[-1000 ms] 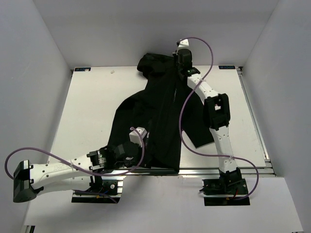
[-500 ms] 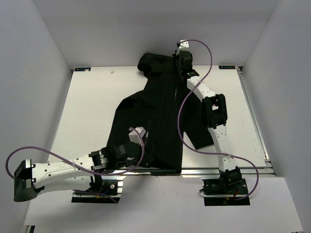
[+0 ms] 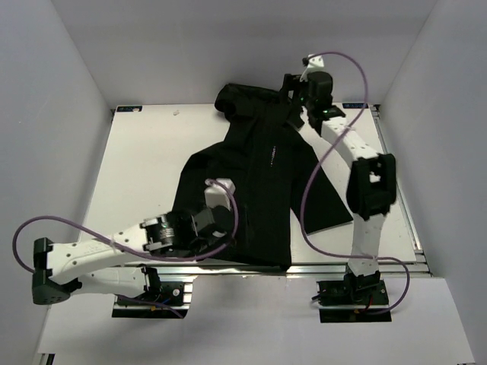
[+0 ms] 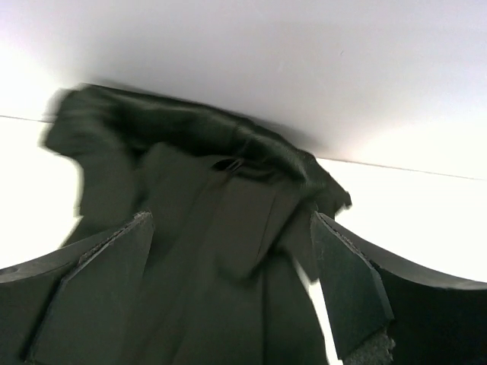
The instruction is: Zip up the jacket
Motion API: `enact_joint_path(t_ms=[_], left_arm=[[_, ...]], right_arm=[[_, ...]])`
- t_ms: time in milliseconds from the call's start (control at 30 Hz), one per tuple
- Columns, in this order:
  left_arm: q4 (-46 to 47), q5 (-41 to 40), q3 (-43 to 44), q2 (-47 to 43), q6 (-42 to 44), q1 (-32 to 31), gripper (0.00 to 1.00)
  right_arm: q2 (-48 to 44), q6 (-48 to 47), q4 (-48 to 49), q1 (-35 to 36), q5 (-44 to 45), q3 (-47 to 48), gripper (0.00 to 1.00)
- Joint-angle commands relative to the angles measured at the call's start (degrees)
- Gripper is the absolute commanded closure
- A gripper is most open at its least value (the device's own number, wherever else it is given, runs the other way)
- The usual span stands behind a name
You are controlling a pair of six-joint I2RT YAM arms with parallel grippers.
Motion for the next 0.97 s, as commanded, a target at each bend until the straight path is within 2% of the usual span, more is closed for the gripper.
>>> enact_joint_path(t_ms=[0, 33, 67, 100, 133, 167, 200, 233, 267, 333, 367, 433, 467, 600, 700, 933], left_arm=[[-8.14, -18.64, 6.6, -3.5, 0.54, 2.29, 0.02], [-6.91, -19.96, 7.04, -4.3, 2.37, 3.61, 0.02], [-4.72, -20.23, 6.26, -5.26, 5.0, 7.62, 0.02], [-0.79, -19.89, 5.3, -7.1, 6.68, 10.18, 0.02], [1.69, -18.84, 4.42, -7.99, 9.57, 12.73, 0.02], [3.37, -17.18, 3.28, -8.52, 10.9, 18.24, 0.02], [4.43, -14.81, 3.27, -8.61, 11.35, 20.91, 0.02], [5.66, -14.88, 3.27, -8.44, 12.31, 23.2, 0.02], [6.63, -15.22, 3.53, -7.65, 13.02, 28.35, 0.02], [11.46, -9.46, 4.93, -2.85, 18.01, 35.4, 0.02], [11.91, -4.9, 5.98, -0.2, 18.64, 43.96, 0.02], [12.17, 6.51, 8.97, 5.42, 19.79, 51.4, 0.02], [12.61, 7.61, 9.33, 9.36, 19.62, 55.69, 0.02], [26.11, 6.66, 2.32, 7.04, 20.4, 59.25, 0.02], [29.82, 4.29, -1.29, 2.05, 21.36, 62.41, 0.02], [28.52, -0.1, -5.6, -6.06, 24.97, 63.21, 0.02]], right_arm=[[-16.37, 2.21, -5.09, 0.6, 0.49, -6.07, 0.11], [-18.23, 3.35, -8.7, 0.17, 2.34, -6.86, 0.11], [-20.34, 6.5, -13.08, -0.27, 4.97, -8.0, 0.11], [-24.8, 7.66, -18.26, -0.97, 4.73, -12.1, 0.1], [-27.28, 8.54, -19.18, -2.72, 3.69, -15.28, 0.11], [-30.09, 10.55, -19.45, -3.61, 1.59, -18.96, 0.11], [-35.77, 11.0, -18.5, -4.75, 0.09, -22.92, 0.11], [-38.61, 11.36, -17.88, -6.41, -0.62, -30.7, 0.11], [-41.43, 11.97, -17.61, -6.86, 0.76, -34.26, 0.11], [-48.73, 12.77, -18.31, -7.74, 3.14, -42.33, 0.11], [-50.84, 12.77, -18.75, -7.83, 5.15, -44.29, 0.11], [-55.94, 13.73, -21.63, -8.01, 7.62, -48.33, 0.11], [-57.52, 14.52, -21.74, -8.01, 11.89, -49.92, 0.11], [-66.13, 16.9, -21.74, -8.01, 17.64, -56.61, 0.11], [-69.48, 16.9, -21.74, -8.01, 20.45, -59.07, 0.11], [-71.42, 16.55, -19.81, -8.01, 17.66, -61.8, 0.1]])
